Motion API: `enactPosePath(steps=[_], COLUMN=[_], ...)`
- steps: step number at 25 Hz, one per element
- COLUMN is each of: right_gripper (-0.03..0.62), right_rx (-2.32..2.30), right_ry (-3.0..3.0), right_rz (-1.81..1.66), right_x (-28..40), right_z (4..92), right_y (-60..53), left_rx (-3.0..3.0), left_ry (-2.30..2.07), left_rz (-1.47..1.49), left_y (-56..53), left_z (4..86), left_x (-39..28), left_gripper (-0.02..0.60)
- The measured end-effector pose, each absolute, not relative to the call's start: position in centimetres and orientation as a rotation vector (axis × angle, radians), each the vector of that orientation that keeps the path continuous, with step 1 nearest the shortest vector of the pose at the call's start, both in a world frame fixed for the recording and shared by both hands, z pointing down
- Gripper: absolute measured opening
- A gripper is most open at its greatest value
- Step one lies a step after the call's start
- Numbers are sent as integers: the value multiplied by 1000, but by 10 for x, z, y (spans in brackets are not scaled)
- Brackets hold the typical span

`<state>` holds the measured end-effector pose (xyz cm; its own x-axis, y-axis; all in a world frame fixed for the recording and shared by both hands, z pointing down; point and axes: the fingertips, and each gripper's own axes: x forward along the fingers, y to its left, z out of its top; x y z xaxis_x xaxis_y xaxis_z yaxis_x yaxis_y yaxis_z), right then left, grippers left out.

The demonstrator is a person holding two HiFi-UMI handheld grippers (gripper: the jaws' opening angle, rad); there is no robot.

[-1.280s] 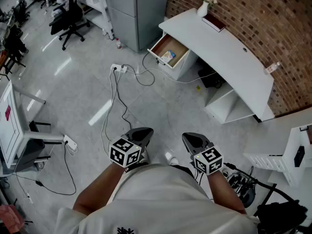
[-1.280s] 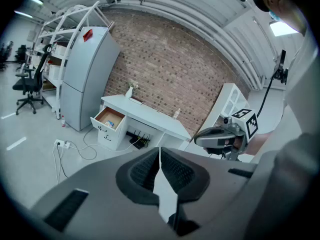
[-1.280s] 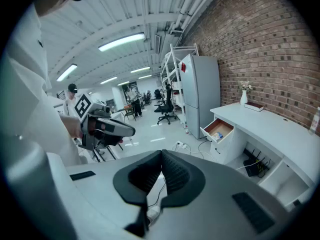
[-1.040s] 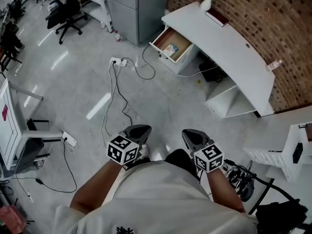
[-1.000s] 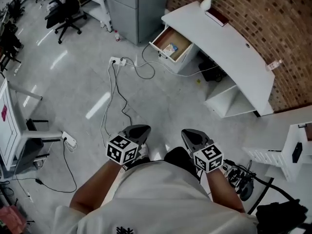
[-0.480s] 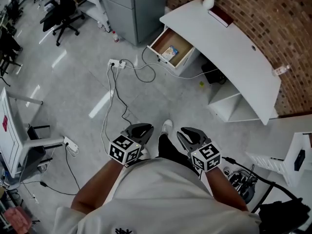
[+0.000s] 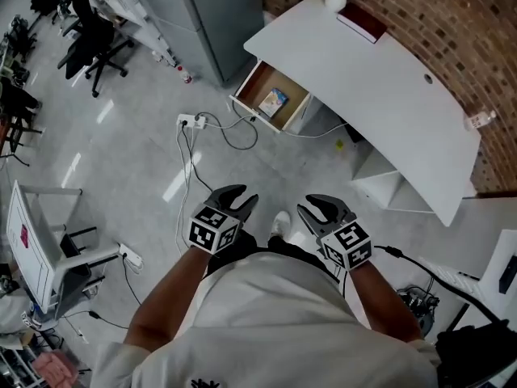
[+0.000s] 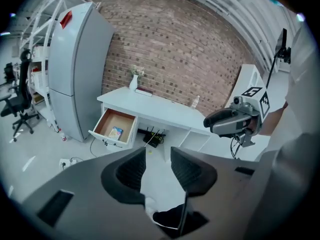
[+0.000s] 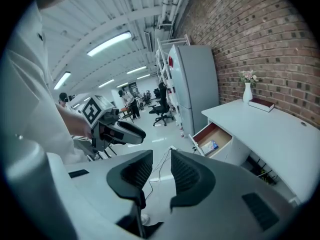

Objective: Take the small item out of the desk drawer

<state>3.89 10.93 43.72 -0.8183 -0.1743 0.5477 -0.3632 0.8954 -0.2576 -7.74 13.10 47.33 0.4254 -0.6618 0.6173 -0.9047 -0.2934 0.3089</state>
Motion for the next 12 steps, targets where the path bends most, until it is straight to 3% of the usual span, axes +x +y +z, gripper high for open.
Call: enactPosePath(steps=[6, 12], right_gripper=[172, 178], right_rx=[462, 589], right_ry=[-2506, -2448], right_rz=[587, 705], right_x=[55, 54], right_z=[453, 470], right_y=[57, 10], left_rx=[2005, 1995], left_ry=[-1260, -1202], left_rz=[604, 738], left_y=[49, -50], left_z=[510, 566], left_x=[-79, -104], left_gripper=[252, 287])
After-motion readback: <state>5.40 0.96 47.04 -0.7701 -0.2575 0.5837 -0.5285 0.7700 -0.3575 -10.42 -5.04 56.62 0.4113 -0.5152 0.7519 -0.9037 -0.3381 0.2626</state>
